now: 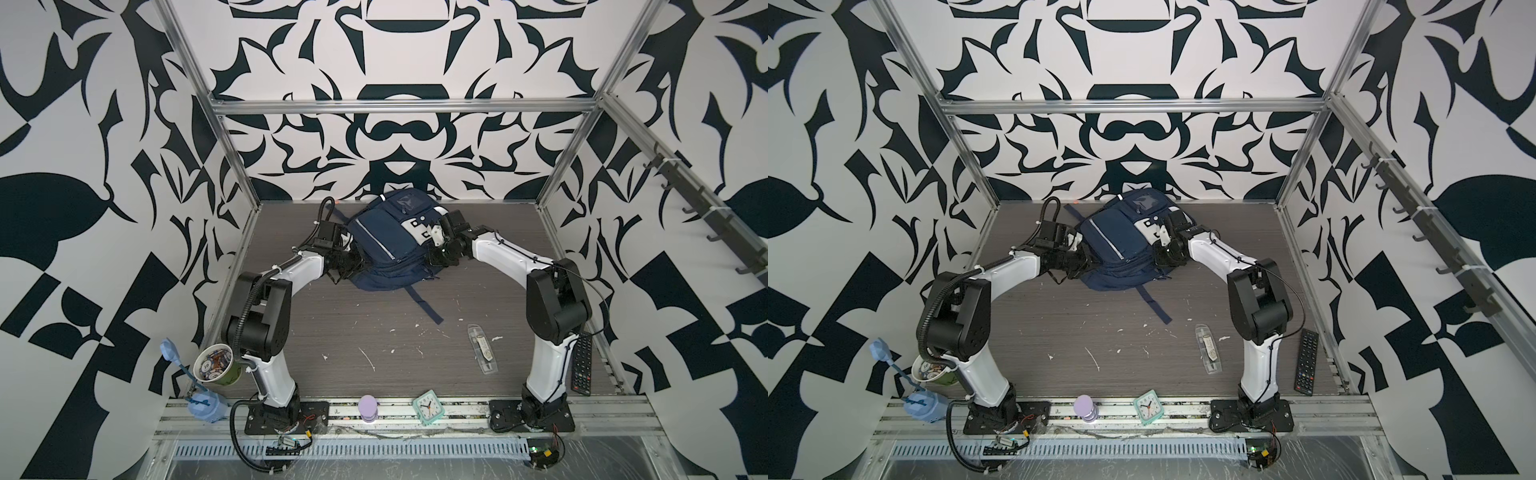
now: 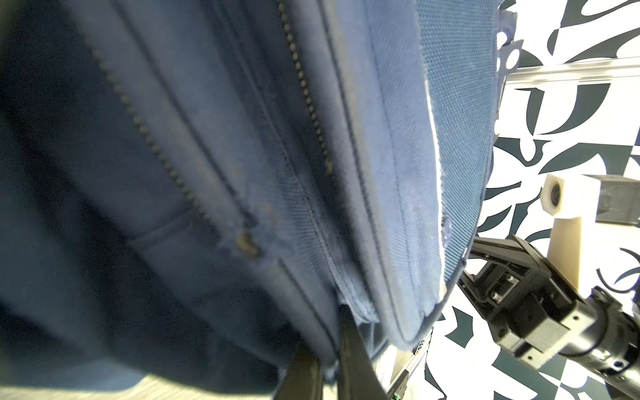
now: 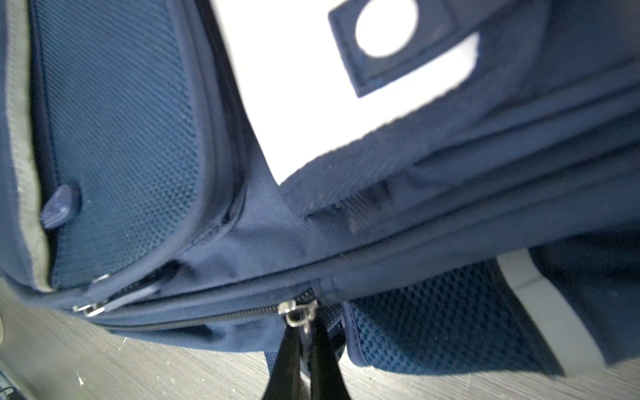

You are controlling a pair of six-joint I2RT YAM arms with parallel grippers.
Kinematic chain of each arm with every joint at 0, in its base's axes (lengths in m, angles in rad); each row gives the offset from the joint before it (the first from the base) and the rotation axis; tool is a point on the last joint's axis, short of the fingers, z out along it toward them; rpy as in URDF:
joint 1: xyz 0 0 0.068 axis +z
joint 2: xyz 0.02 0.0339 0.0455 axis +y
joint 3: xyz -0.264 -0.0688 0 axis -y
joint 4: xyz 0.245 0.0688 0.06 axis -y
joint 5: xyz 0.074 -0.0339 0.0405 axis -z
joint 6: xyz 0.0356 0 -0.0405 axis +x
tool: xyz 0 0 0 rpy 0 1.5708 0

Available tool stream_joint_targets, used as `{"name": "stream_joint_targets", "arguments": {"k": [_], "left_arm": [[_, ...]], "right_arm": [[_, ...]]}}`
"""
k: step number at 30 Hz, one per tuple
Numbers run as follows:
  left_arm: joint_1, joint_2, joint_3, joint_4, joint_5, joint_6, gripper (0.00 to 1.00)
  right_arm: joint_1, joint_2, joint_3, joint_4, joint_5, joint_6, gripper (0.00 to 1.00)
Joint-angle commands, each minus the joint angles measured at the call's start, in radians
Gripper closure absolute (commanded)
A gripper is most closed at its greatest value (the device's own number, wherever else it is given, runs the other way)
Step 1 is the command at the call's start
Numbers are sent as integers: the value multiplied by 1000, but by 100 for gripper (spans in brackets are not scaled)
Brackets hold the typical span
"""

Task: Pack books, pencil case, and school supplies into a backpack
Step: Zip the student bag at the top-center of the table.

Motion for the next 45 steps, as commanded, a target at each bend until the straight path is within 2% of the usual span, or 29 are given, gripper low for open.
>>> {"name": "stream_joint_targets", "arguments": {"k": [1,4,7,19,22,25,31,37,45], "left_arm": [[20,-16,-10,-14,-18,19,88],[19,-15,-7,-14,-15,19,87],[13,-11,-3,-14,-15,19,86],[-33,19,-1,-14,-26,16,84],[-42,21,-10,-12,-31,13,83],[-51,21,-14,-12,-33,11,82],[-55,8,-36,-12,-40,12,81],[-55,0,-57,-11,-43,13,80],[-55,-10,-69,-11,-43,14,80]], "right_arm": [[-20,-26,12,-25,57,18,90],[-19,-58,-16,-28,51,20,72],[-17,-106,-51,-21,48,24,64],[5,-236,-159,61,34,14,61],[23,-242,-170,108,-14,12,53],[36,-226,-174,160,-63,16,44],[50,-164,-156,270,-162,63,34],[57,-82,-104,337,-217,107,31],[68,-15,-32,332,-219,110,31]]}}
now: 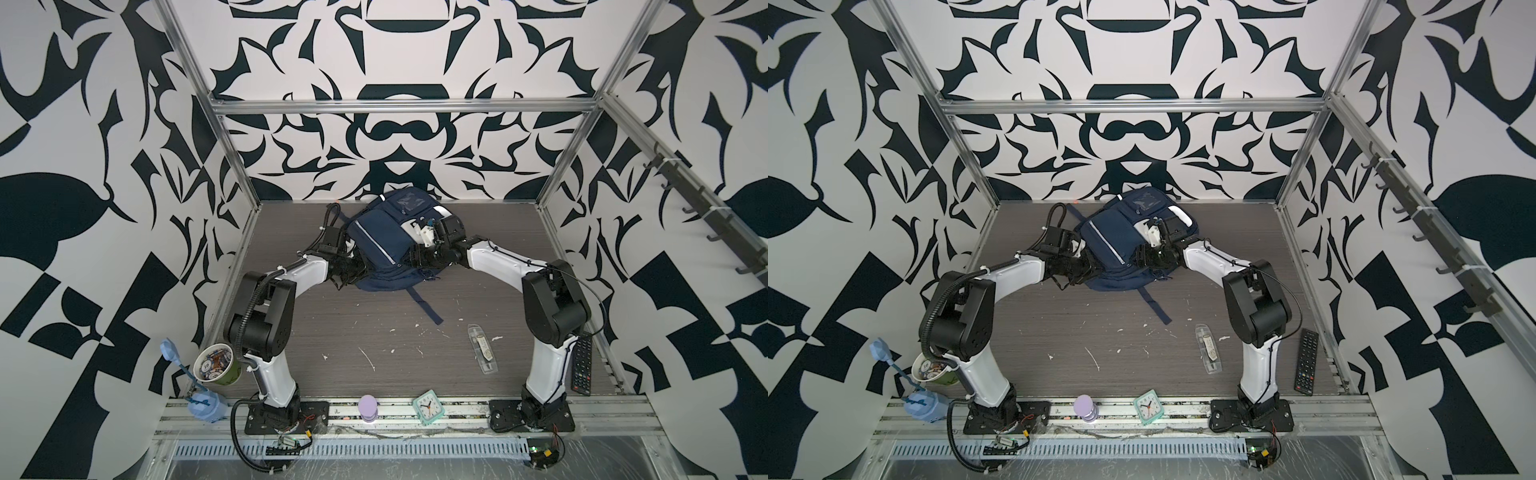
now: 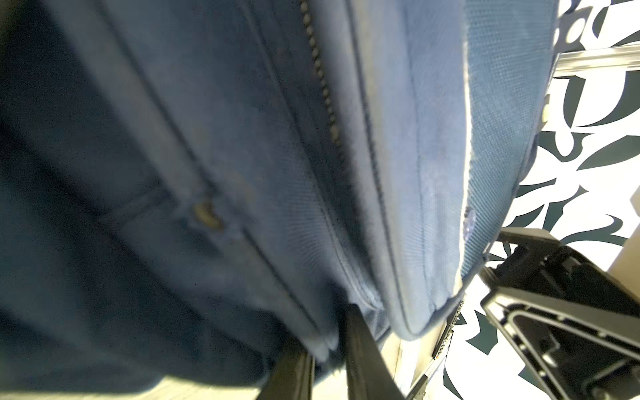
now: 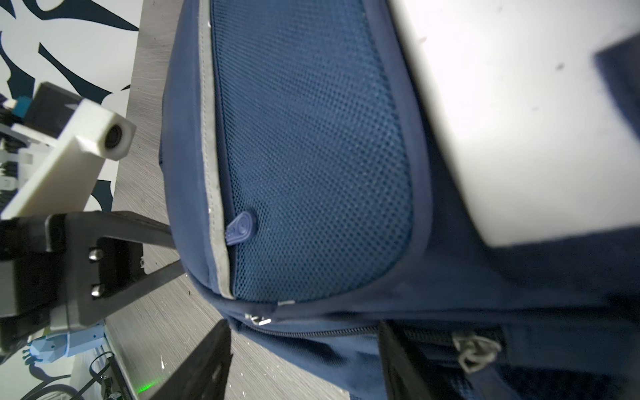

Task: Pack books, pencil case, and school supplies into a backpack
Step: Zip the student bag at the top-center of the table, then unzip the student bag at the top-center of the table.

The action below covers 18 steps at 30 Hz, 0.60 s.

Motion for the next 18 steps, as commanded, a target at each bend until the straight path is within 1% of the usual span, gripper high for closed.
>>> {"name": "stream_joint_targets", "arguments": {"k": [1,6,9,13,18], "left_arm": [[-8,-18,-20,-28,8,11,80],[-8,-16,-25,-26,5,12,80],[-8,-16,-24,-26,6,10,80],[-8,-16,-24,-25,4,10,80],[-8,-7,-19,-25,11,10,80]], "right_arm": [[13,-12,62,42,-8,4,31],[16,-9,71,28,-5,2,31],[30,-32,64,9,3,-1,32],[60,-73,38,-4,47,-18,32],[63,-75,53,-33,69,-24,32]]}}
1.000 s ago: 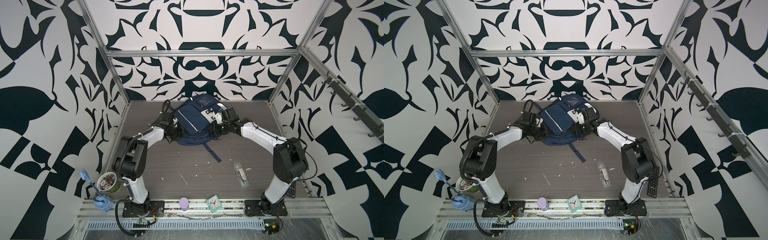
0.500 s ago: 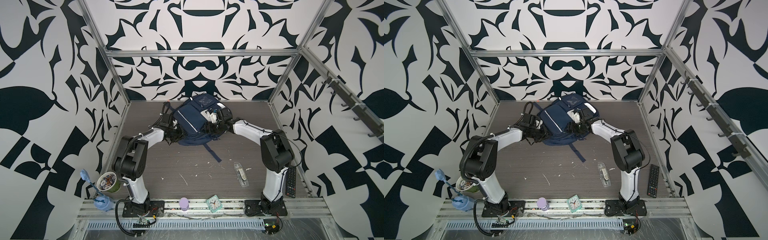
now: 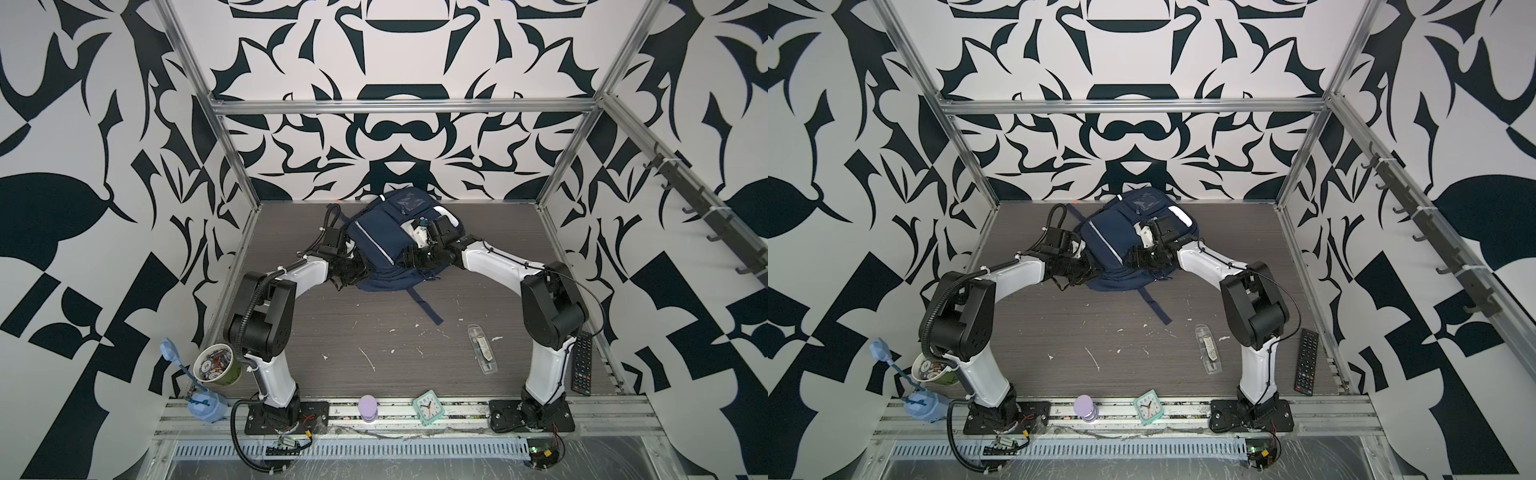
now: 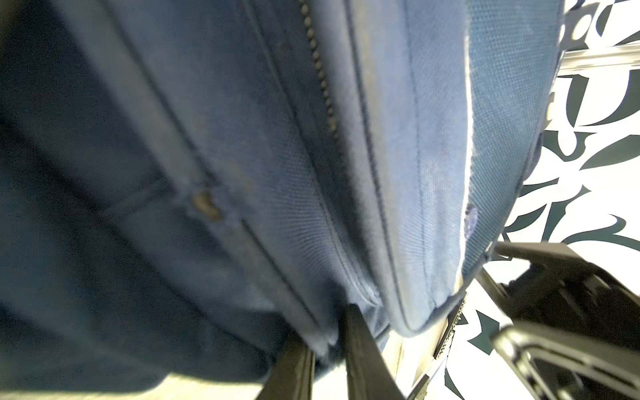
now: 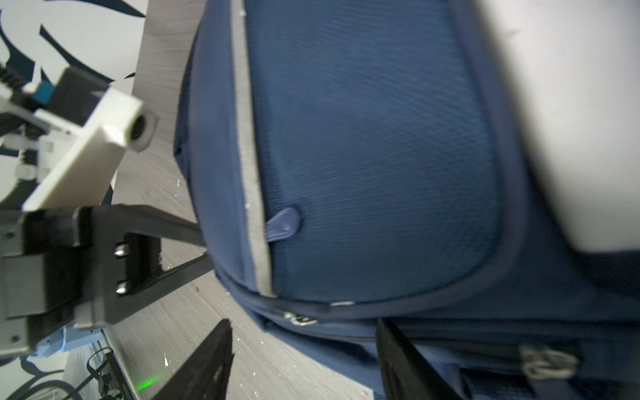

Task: Pack books, pencil case, and school supplies into a backpack
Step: Unzip the student bag at the top-center of the table.

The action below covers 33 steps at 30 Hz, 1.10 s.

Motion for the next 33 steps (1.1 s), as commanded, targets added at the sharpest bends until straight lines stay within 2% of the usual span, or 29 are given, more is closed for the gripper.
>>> {"name": "stream_joint_targets", "arguments": {"k": [1,16,26,33], "left_arm": [[-7,-6,-16,-27,10,11,80],[-7,-16,-16,-26,13,11,80],[-7,-13,-8,-27,13,9,80],[-7,-13,-8,-27,14,8,80]], "right_arm": [[3,-57,31,4,29,-19,32],[-10,20,105,-32,63,-47,32],[-15,-54,19,-8,64,-38,33],[-17,-50,9,-10,70,-48,33]]}}
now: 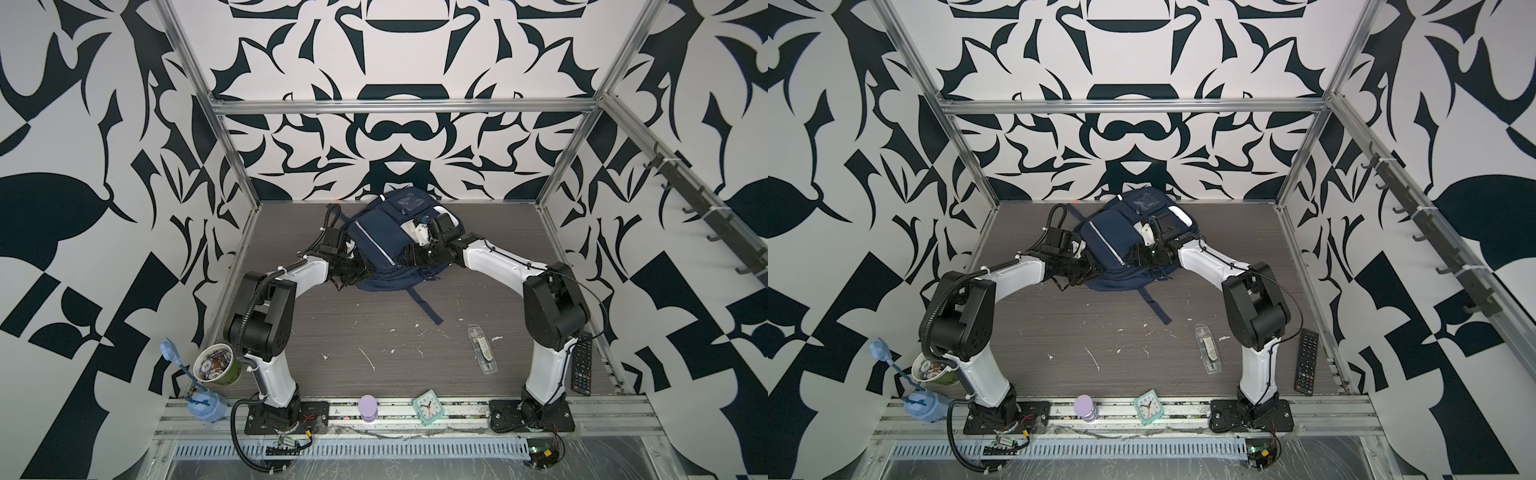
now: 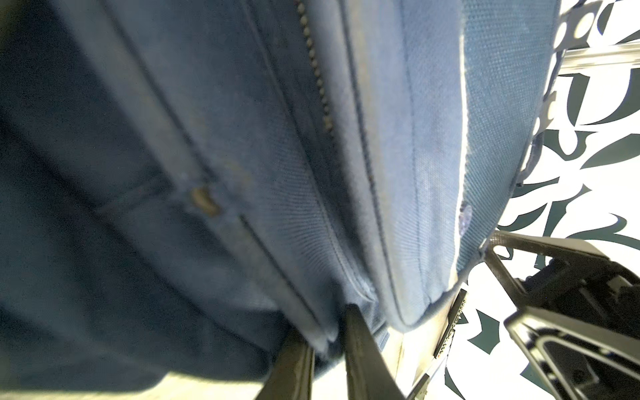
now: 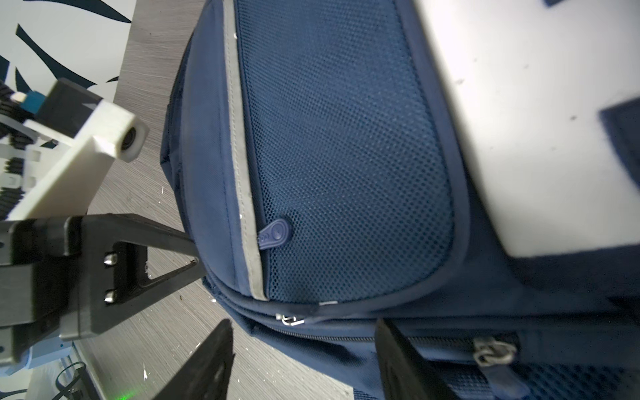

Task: Pack books, pencil case, and school supplies into a backpack
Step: Unzip the student bag at the top-center of the table.

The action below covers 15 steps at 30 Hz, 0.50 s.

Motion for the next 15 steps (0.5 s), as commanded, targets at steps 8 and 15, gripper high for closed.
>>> {"name": "stream_joint_targets", "arguments": {"k": [8,15], "left_arm": [[-7,-18,-8,-28,12,7,80],[-7,-12,-10,-29,14,6,80]], "right_arm": [[-7,7,41,27,-14,-23,33],[-7,50,65,51,-86,-28,32]]}}
